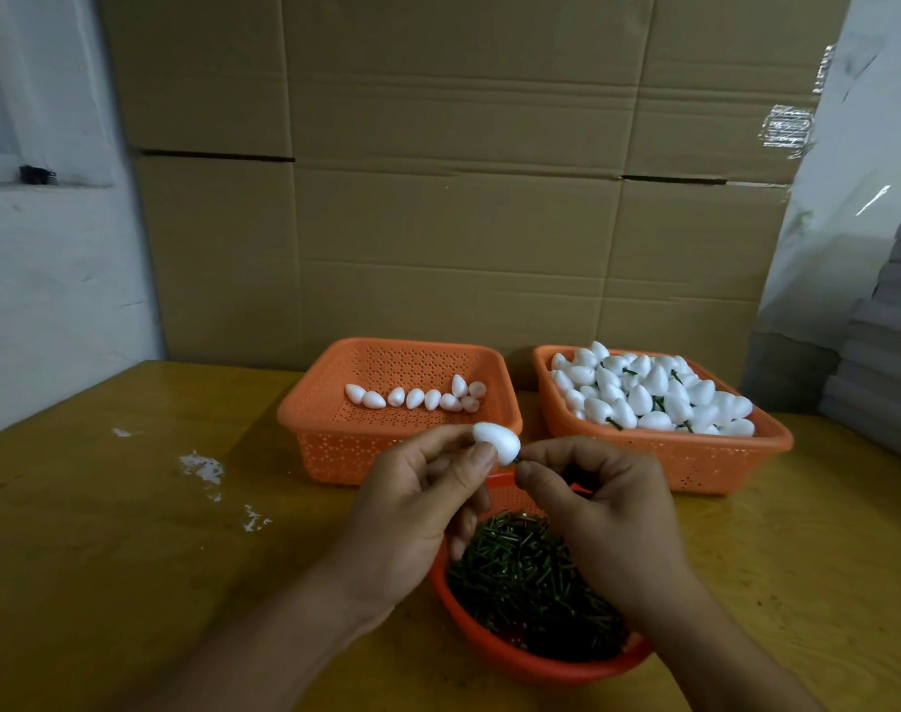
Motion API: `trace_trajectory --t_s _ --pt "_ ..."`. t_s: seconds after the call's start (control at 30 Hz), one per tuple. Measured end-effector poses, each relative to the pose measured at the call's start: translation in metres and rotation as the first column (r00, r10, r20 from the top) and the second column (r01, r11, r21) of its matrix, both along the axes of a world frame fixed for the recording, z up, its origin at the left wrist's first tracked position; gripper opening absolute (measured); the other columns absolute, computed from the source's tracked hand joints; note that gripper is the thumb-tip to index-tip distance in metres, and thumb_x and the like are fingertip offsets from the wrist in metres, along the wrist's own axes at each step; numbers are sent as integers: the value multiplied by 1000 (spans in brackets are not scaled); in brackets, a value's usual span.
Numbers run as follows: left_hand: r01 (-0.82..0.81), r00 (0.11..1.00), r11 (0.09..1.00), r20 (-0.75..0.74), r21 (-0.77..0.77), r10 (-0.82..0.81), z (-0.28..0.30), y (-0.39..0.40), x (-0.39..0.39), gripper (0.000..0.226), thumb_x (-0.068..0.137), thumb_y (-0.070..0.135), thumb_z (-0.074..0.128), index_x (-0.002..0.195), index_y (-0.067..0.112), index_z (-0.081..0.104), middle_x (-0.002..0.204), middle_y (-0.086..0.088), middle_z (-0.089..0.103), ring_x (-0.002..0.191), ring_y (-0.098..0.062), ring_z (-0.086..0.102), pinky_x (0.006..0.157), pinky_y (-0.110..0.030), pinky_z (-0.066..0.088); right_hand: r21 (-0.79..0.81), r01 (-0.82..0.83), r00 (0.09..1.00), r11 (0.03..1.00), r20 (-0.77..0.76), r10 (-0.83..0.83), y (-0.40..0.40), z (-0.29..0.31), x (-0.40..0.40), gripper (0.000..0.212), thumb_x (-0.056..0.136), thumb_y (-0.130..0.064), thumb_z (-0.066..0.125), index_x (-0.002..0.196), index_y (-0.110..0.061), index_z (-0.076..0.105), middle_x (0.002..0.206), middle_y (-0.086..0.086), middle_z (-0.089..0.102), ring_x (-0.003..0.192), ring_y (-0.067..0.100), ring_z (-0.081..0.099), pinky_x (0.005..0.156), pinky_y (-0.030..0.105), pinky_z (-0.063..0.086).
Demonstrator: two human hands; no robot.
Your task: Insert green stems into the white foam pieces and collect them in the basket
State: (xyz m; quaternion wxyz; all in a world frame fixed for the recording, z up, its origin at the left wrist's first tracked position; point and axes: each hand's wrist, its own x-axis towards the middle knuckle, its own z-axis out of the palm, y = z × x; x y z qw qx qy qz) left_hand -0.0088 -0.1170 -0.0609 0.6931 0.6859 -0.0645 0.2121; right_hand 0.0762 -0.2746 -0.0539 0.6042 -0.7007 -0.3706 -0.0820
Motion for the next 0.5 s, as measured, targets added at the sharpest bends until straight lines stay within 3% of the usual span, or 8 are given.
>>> trace_trajectory --t_s 0.17,0.33,0.4,0.5 --pt "1 1000 1000 -7 -32 -1 0 -2 -2 22 89 38 63 104 25 72 73 -4 61 59 -15 53 47 -24 44 98 210 971 973 -133 -197 -19 -2 38 17 86 -11 75 83 -27 77 73 -7 75 61 2 63 59 24 49" --pt "-4 1000 1000 -26 -14 4 -1 -4 -2 22 87 37 62 98 20 71 72 -6 60 58 -15 53 46 -25 43 150 506 860 850 -158 -484 -49 -12 83 18 87 -7 74 85 -24 73 78 -9 72 74 6 68 74 30 56" --pt "0 1000 1000 -29 -8 0 -1 -6 -2 23 86 38 62 97 20 71 72 -7 60 58 -16 53 46 -25 42 158 578 816 800 -119 -566 -58 -14 95 15 88 -6 72 89 -21 73 81 -13 70 80 5 68 76 25 55" --pt "4 999 1000 -37 -16 -5 -1 -7 -2 27 80 43 65 96 21 71 70 -5 60 57 -16 53 45 -25 42 128 662 746 739 -19 -665 -64 -16 108 12 88 -7 71 95 -16 78 80 -10 69 73 -3 63 64 6 42"
